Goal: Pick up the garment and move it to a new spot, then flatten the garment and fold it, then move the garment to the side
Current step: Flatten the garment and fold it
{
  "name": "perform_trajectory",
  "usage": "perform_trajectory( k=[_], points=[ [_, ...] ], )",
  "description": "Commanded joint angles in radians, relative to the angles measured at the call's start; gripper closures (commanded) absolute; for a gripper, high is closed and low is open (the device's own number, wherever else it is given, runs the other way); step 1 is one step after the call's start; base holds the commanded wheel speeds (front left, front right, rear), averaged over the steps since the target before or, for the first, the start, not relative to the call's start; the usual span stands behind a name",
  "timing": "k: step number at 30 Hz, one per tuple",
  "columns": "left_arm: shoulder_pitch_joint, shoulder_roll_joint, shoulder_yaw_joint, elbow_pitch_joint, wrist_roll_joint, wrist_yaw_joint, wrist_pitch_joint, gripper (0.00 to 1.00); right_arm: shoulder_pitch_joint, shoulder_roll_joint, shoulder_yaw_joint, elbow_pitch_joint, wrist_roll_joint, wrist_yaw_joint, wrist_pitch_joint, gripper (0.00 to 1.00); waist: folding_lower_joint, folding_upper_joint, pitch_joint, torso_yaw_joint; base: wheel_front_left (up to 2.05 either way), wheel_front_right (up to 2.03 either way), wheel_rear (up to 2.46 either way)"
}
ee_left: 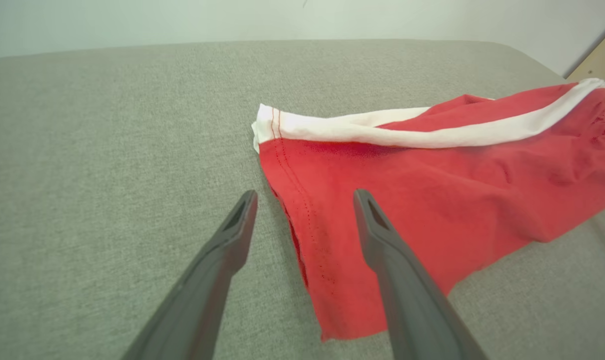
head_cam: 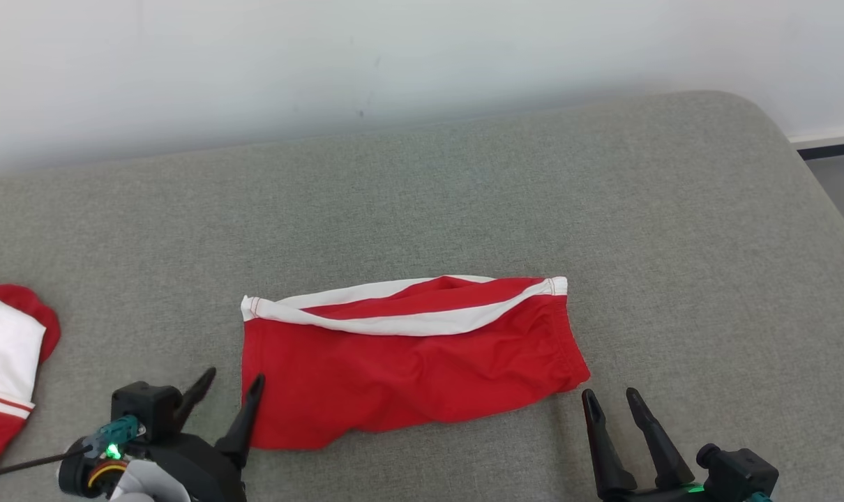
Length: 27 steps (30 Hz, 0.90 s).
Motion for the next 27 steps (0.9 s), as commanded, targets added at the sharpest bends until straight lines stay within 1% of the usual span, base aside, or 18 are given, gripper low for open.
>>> perform_trajectory(
  k=[1,4,6,8,14,15,17,25,27],
  points=[
    [0.005,-0.007,0.014,0.006,0.03,0.015,-0.018,0.0,-0.003,-0.005,0.0,-0.005,-0.005,-0.002,-0.001,0.0,0.0001,0.0001,-0.009,0.009,0.0,0.0,0.0],
    [0.013,-0.028,0.065,0.002,0.099,0.055,-0.037,0.0,-0.008,-0.009,-0.005,-0.014,-0.012,-0.002,-0.001,0.0,0.0001,0.0001,-0.021,0.022,0.0,0.0,0.0],
    [0.029,-0.046,0.143,-0.031,0.156,0.075,-0.039,0.0,-0.01,-0.012,-0.006,-0.019,-0.015,-0.002,-0.001,0.0,0.0001,0.0001,-0.028,0.032,0.0,0.0,0.0],
    [0.069,-0.067,0.216,-0.061,0.211,0.085,-0.038,0.0,-0.014,-0.014,-0.005,-0.024,-0.022,-0.002,-0.001,0.0,0.0001,0.0001,-0.035,0.042,0.0,0.0,0.0],
    [0.173,-0.118,0.391,-0.129,0.378,0.081,-0.038,0.0,-0.019,-0.017,-0.012,-0.029,-0.034,-0.002,-0.001,0.0,0.0001,0.0001,-0.058,0.068,0.0,0.0,0.0],
    [0.173,-0.118,0.391,-0.129,0.378,0.081,-0.038,0.0,-0.019,-0.017,-0.012,-0.029,-0.034,-0.002,-0.001,0.0,0.0001,0.0001,-0.058,0.068,0.0,0.0,0.0],
    [0.206,-0.132,0.446,-0.146,0.425,0.074,-0.038,0.0,-0.02,-0.018,-0.018,-0.029,-0.039,-0.002,-0.001,0.0,0.0001,0.0001,-0.066,0.074,0.0,0.0,0.0],
    [0.371,-0.212,0.643,-0.245,0.596,0.068,-0.038,0.0,0.001,-0.009,-0.049,-0.033,-0.051,-0.002,-0.001,0.0,0.0001,0.0001,-0.097,0.09,0.0,0.0,0.0],
    [0.413,-0.242,0.691,-0.266,0.622,0.07,-0.038,0.0,0.012,-0.007,-0.06,-0.034,-0.056,-0.002,-0.001,0.0,0.0001,0.0001,-0.103,0.094,0.0,0.0,0.0]
  ],
)
